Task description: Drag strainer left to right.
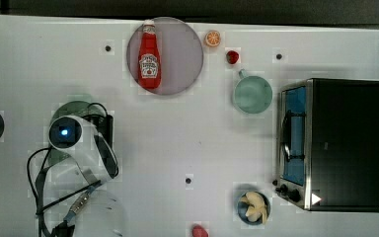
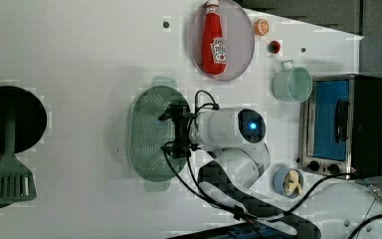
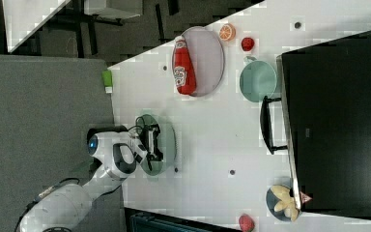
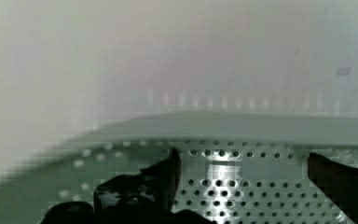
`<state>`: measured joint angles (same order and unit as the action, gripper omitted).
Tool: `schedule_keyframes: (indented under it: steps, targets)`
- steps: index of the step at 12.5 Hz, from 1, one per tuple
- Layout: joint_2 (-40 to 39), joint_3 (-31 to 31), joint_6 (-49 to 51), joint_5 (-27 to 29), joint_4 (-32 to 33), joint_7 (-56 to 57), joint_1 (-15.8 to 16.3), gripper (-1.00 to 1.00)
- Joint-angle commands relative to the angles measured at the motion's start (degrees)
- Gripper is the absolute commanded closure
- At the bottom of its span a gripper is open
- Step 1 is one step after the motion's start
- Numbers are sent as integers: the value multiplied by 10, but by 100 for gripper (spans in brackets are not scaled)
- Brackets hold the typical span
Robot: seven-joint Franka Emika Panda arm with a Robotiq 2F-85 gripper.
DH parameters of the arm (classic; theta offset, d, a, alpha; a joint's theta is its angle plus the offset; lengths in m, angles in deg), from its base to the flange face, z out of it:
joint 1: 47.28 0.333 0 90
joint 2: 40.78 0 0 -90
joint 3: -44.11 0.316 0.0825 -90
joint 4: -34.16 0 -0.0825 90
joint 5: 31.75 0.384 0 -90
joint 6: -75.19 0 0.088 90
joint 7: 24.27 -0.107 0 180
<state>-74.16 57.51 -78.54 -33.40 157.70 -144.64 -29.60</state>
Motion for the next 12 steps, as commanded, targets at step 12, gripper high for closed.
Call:
schedule_keyframes:
  steps: [12]
  targets:
    - [95,-68,-6,10,98,208,-118,-100]
